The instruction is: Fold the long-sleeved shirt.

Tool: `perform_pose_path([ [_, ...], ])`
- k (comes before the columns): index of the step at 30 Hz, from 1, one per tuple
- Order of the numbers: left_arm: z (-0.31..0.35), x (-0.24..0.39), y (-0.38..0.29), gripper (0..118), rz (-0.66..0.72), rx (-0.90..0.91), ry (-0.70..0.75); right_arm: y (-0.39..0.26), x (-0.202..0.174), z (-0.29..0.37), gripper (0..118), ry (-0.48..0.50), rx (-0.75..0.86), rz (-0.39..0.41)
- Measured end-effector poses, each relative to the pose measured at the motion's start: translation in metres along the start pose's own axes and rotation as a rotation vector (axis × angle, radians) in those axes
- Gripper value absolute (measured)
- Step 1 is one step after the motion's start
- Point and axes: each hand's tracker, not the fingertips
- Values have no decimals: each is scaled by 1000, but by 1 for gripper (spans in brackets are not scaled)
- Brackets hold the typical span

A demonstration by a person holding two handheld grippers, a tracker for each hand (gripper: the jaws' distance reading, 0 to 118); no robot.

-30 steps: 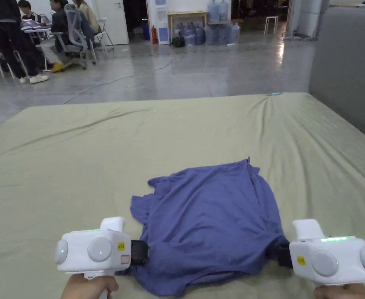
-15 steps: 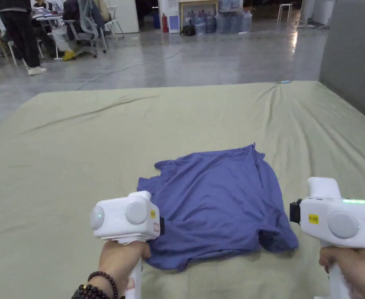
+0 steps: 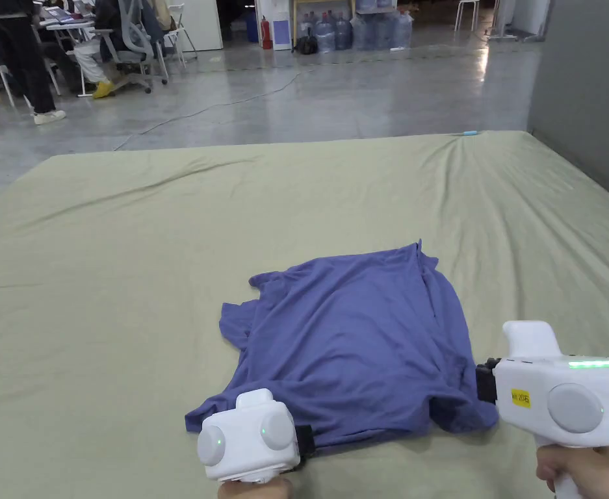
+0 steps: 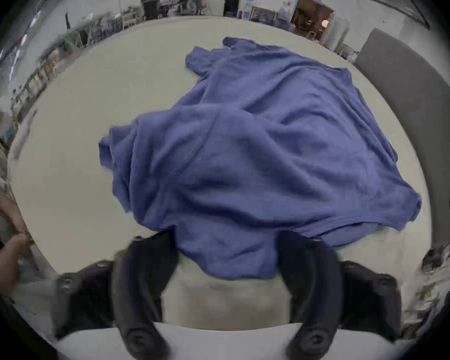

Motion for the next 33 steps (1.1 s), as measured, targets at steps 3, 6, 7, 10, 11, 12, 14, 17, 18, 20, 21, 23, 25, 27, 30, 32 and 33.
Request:
perform_pose_path([
  [3,13,3,1,1,-108,99,-36,4,-5,-15,0,-14,-29,18],
  [6,26,-4,12,1,-40,93,-99,25,-18,-34,0,-14,-49,44],
  [7,29,-8,15,1,-20,96,-127,36,-27,-43,0,-6,-50,61],
  [10,38,-14,27,1,-13,137,-171,87,-60,-76,0,55,-31,151],
  [11,44,-17,31,1,-16,153,-193,108,-78,-92,0,75,-29,187],
  [12,47,-21,35,1,-11,167,-222,129,-95,-111,0,105,-37,231],
  [14,41,-23,46,1,26,126,-305,169,-134,-155,52,149,-58,330],
  [17,10,-35,74,1,124,-4,-415,213,-193,-230,109,250,-142,391],
  [18,3,-39,82,1,145,-5,-404,225,-211,-253,108,257,-166,408],
  [20,0,-44,96,1,126,6,-376,238,-241,-293,108,245,-199,432],
  [21,-2,-45,101,1,121,11,-372,244,-251,-310,107,245,-209,447],
  [23,-3,-51,104,1,138,24,-386,250,-267,-342,95,218,-235,472],
  [25,-8,-55,105,1,173,23,-403,251,-276,-372,86,181,-264,471],
  [27,-12,-59,101,1,219,19,-413,246,-278,-400,79,155,-327,463],
  [30,-18,-62,97,1,249,-9,-427,235,-278,-424,57,120,-405,428],
  [32,-20,-60,97,1,228,-18,-415,238,-278,-423,21,147,-392,379],
  [33,-21,-61,98,1,219,-20,-402,239,-281,-420,0,187,-404,393],
])
